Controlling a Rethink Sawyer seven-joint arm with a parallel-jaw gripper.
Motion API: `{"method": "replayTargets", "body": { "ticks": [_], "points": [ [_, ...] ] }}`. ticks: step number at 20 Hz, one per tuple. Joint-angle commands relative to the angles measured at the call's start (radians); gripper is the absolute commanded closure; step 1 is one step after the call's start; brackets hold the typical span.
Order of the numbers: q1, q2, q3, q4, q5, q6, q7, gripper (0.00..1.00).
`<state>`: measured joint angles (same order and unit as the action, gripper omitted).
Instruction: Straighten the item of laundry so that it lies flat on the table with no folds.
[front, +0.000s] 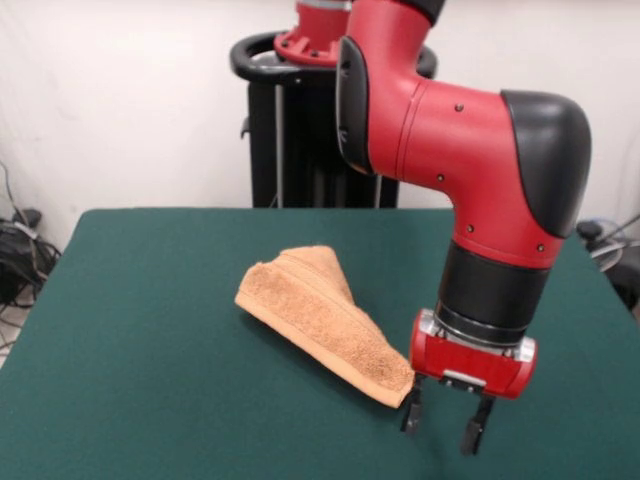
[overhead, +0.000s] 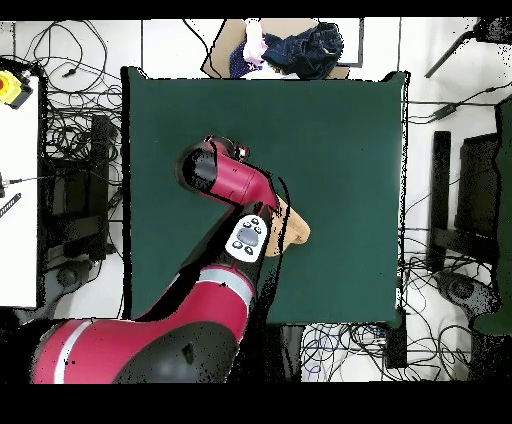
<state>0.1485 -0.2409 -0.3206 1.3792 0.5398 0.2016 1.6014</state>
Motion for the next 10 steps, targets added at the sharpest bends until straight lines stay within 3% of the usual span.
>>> {"method": "replayTargets", "body": {
  "ticks": [1,10],
  "points": [
    [0.021,-0.015,0.017,0.128,0.062,0.092,0.333,0.0],
    [0.049,0.006,-0.031,0.122,0.081,0.126,0.341,0.0]
  ]
}}
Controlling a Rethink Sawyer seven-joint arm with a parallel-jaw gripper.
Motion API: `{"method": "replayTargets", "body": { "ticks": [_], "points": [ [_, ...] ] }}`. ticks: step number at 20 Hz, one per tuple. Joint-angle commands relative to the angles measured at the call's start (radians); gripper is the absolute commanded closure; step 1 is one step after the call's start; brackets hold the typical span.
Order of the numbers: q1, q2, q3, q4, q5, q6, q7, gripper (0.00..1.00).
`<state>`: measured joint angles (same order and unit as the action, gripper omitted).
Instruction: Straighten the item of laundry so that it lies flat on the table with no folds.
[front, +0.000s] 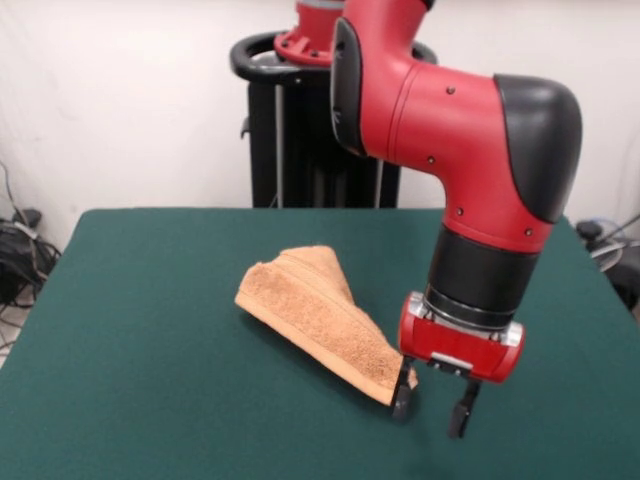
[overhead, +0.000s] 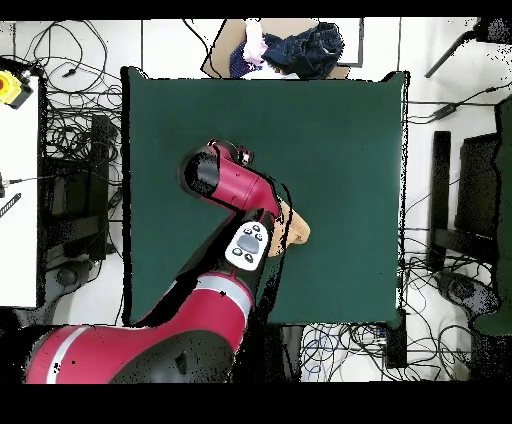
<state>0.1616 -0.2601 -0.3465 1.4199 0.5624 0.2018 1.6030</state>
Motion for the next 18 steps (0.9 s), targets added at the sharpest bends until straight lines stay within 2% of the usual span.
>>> {"method": "replayTargets", "body": {
  "ticks": [1,12,18],
  "points": [
    [0.035,0.026,-0.003,0.083,0.059,0.125,0.338,0.0],
    [0.013,0.054,0.037,0.092,0.06,0.077,0.331,0.0],
    [0.024,0.048,0.027,0.103,0.054,0.085,0.344,0.0]
  ]
}}
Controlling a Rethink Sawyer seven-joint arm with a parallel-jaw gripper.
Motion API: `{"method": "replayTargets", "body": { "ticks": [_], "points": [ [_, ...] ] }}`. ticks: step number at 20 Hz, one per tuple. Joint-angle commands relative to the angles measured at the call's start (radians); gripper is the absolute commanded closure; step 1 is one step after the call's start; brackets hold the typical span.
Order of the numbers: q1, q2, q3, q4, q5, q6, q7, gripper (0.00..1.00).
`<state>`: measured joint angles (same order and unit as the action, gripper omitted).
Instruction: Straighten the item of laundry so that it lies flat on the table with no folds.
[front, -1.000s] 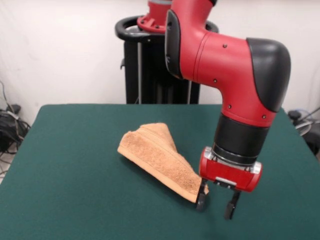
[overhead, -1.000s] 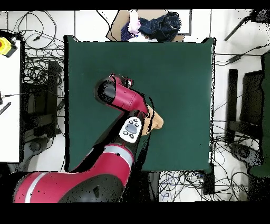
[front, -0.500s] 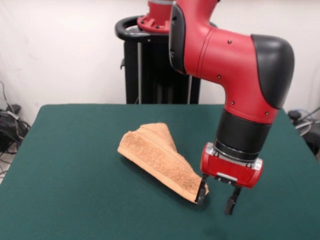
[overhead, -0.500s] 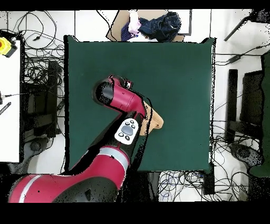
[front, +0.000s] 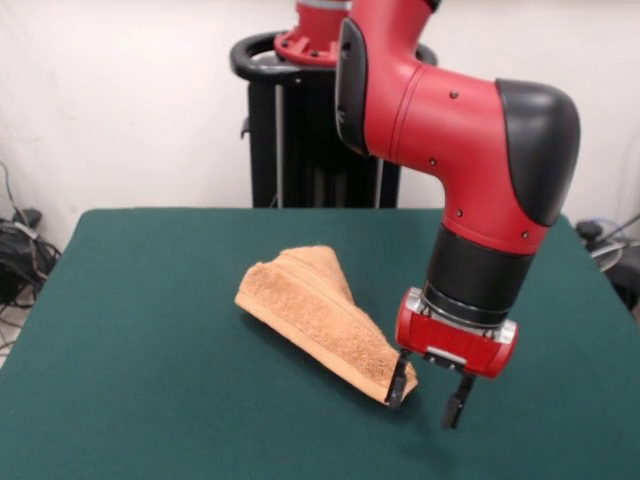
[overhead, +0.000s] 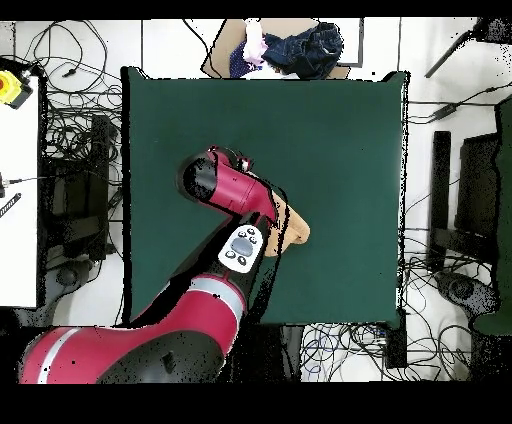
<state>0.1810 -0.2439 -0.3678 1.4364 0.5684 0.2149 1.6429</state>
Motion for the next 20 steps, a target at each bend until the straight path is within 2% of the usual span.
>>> {"method": "replayTargets", "body": {
  "ticks": [1,14,20],
  "points": [
    [0.012,0.033,0.04,0.087,0.049,0.076,0.309,0.0],
    [0.046,0.045,-0.015,0.092,0.062,0.118,0.347,0.0],
    [0.055,0.066,-0.022,0.104,0.072,0.101,0.357,0.0]
  ]
}}
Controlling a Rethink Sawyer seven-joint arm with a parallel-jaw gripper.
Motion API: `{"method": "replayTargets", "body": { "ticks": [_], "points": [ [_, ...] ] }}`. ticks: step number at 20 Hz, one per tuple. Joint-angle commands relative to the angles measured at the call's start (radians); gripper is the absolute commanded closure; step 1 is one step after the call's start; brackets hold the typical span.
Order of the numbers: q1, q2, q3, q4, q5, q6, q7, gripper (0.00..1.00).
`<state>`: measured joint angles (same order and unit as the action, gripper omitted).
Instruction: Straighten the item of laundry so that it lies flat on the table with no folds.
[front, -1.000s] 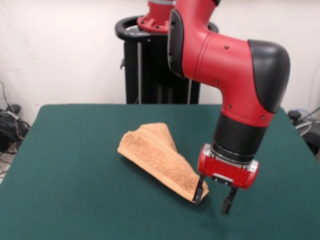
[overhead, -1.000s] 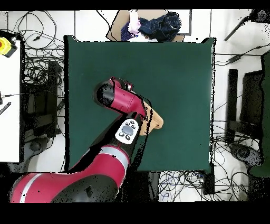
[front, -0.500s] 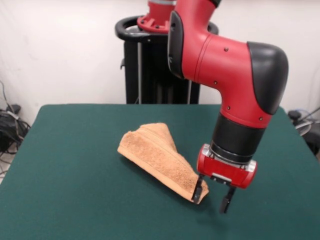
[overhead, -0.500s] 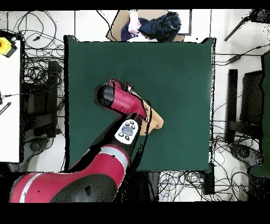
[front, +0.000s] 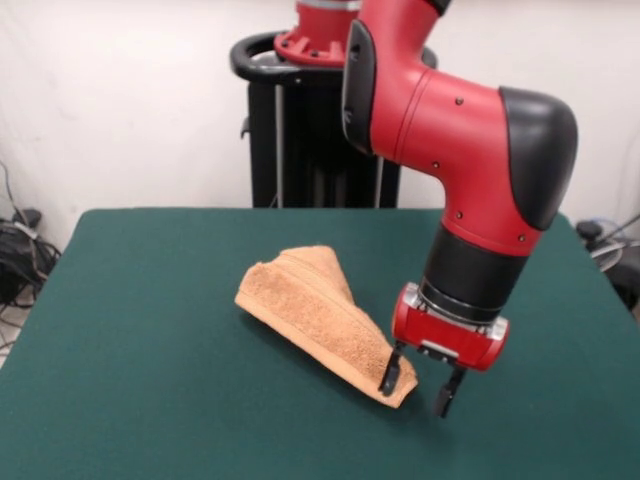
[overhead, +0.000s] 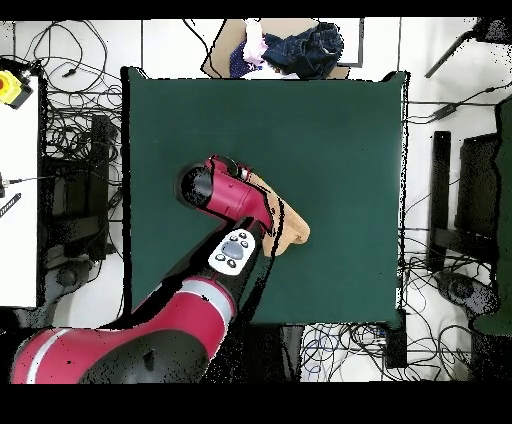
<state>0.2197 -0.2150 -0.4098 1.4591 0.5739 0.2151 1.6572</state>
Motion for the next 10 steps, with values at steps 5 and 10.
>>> {"method": "replayTargets", "body": {
  "ticks": [5,10],
  "points": [
    [0.011,0.046,0.038,0.111,0.063,0.056,0.345,0.0],
    [0.005,0.066,0.054,0.12,0.061,0.014,0.358,0.0]
  ]
}}
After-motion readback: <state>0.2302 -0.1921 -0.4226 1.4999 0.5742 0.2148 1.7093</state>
